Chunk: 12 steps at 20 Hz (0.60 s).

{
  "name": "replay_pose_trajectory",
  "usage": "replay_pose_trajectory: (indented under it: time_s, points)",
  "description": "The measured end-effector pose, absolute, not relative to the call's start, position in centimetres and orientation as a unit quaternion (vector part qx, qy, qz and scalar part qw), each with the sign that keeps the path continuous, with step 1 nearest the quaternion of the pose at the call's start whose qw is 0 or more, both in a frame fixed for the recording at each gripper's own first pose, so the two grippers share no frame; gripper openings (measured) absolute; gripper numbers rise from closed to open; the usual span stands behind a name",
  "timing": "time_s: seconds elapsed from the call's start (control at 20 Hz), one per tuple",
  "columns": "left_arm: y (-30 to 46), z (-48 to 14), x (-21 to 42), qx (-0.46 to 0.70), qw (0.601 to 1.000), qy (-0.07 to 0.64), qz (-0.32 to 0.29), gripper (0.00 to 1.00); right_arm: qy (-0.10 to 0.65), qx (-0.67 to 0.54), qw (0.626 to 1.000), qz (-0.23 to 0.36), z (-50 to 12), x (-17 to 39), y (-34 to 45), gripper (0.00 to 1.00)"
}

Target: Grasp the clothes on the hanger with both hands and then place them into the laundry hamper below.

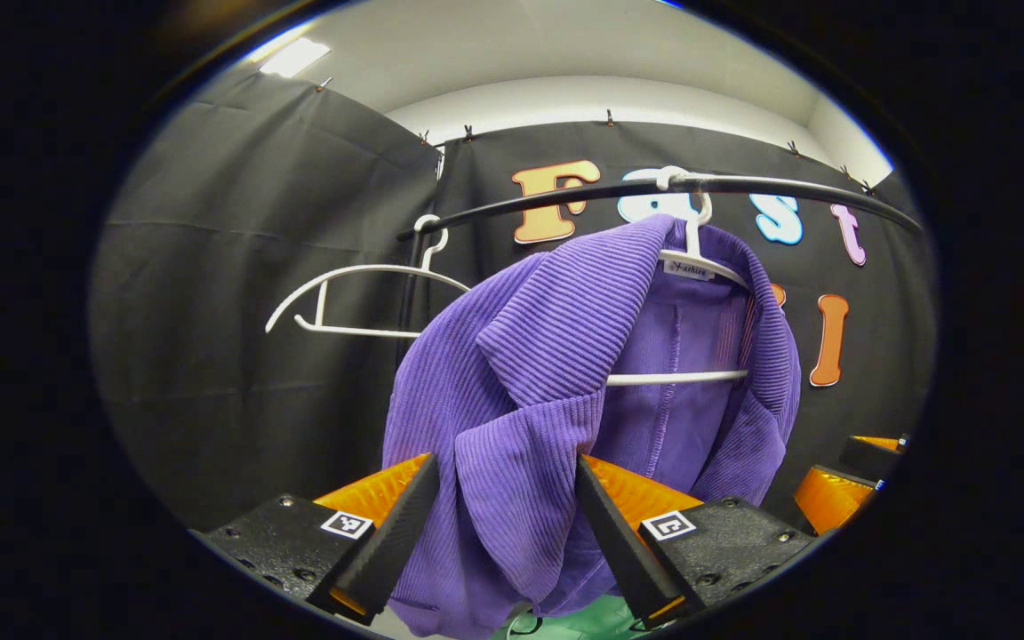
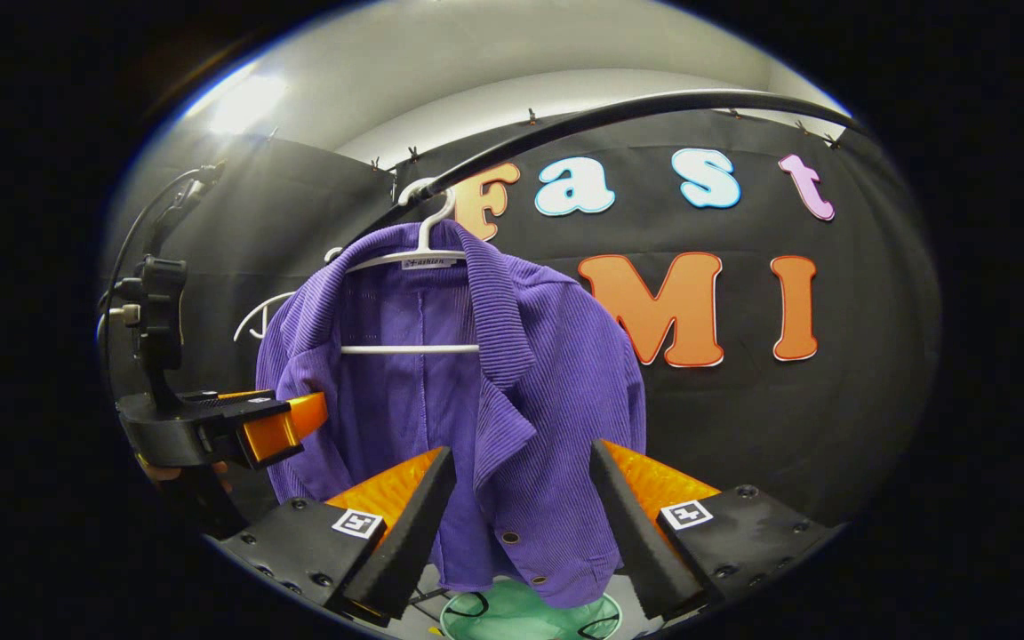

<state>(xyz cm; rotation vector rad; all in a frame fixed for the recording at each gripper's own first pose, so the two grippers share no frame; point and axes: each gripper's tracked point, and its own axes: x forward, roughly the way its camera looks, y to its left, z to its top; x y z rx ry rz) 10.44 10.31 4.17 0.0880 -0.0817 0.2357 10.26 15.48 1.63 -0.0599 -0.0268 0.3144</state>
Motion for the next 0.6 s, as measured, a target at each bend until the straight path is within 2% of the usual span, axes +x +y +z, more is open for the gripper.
replay_pose_trajectory:
  time_s: [0.25,0.35,0.5,0.55,0.6]
  points:
    - [11.1,3.9,11.8,0.049,0.990,-0.035,0.126,0.91,-0.006,-0.029,0.989,0.148,1.4,14.5,16.9,0.98]
    - [11.0,3.9,11.9,0.047,0.991,-0.034,0.122,0.82,-0.007,-0.029,0.990,0.140,1.7,16.3,17.1,0.97]
    - [11.4,4.0,12.2,0.042,0.991,-0.034,0.119,0.75,-0.013,-0.023,0.989,0.142,2.1,18.4,17.7,0.97]
    - [11.6,4.1,12.3,0.040,0.991,-0.034,0.120,0.67,-0.010,-0.022,0.989,0.142,2.0,19.0,17.8,0.90]
    - [11.9,4.1,12.4,0.038,0.991,-0.034,0.121,0.59,-0.004,-0.019,0.989,0.147,1.7,19.5,18.1,0.90]
